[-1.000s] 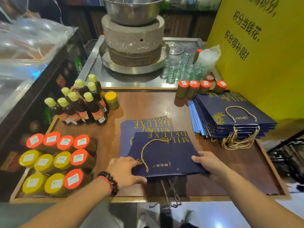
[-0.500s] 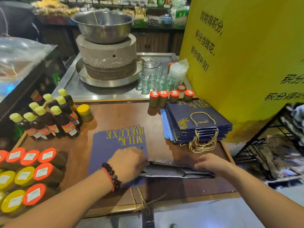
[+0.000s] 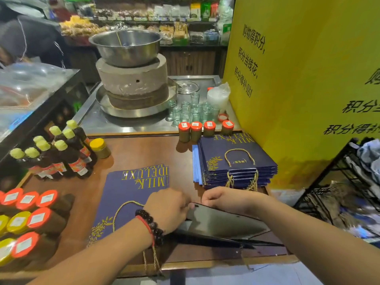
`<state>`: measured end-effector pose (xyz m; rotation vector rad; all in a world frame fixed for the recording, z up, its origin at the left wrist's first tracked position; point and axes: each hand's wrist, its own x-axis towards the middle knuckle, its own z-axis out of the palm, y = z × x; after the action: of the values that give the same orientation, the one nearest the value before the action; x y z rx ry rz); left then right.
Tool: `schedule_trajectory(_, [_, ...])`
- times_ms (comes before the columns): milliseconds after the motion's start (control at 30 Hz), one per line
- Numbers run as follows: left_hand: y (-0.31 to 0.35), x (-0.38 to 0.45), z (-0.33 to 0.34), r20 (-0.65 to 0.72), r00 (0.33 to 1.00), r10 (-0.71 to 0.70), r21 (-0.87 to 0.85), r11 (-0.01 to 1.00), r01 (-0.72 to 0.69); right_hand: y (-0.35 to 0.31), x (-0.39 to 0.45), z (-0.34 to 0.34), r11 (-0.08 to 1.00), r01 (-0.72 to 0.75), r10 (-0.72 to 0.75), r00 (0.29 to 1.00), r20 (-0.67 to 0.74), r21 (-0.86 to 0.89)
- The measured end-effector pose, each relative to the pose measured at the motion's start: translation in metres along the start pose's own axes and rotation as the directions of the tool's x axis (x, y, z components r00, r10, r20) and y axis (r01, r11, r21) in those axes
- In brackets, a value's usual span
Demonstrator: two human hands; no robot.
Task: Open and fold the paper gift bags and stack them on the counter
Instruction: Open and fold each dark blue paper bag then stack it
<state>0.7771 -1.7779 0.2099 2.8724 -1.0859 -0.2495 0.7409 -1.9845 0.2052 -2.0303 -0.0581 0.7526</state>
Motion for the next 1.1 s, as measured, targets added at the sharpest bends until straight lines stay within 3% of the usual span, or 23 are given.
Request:
schedule_trajectory(200, [0.01,0.011,0.005,0.103,0.993,-0.06,-0.076,0.995,0.068,0.012,-0.015,-0.024,0.986,0.015,-0.017,1.0,-0.009,-0.169])
schedule_trajectory(367, [0.01,0.02,0.004,0.122,0.987,-0.106,-0.154,0.98,0.124,0.018,-0.032,-0.034,0.999,0.03,-0.03,1.0,-0.009,0.028])
schedule_trajectory(433, [0.011,0.022,0.002,0.133,0.984,-0.115,-0.165,0.977,0.136,0.021,-0.034,-0.038,0.999,0.041,-0.04,0.999,0.014,-0.018])
schedule_trajectory(633, [0.011,0.031,-0.006,0.193,0.976,-0.101,-0.184,0.973,0.137,0.031,-0.04,-0.068,0.961,0.046,-0.073,0.993,-0.091,-0.274])
schedule_trajectory(967, [0.004,0.04,-0.009,0.167,0.978,-0.126,-0.149,0.977,0.151,0.064,-0.072,-0.124,0.958,-0.094,0.015,0.96,-0.28,-0.273])
schedule_trajectory(1100, [0.006,0.041,-0.011,0.083,0.996,-0.04,-0.177,0.983,0.055,0.078,-0.086,-0.141,0.931,-0.16,0.036,0.934,-0.354,-0.327])
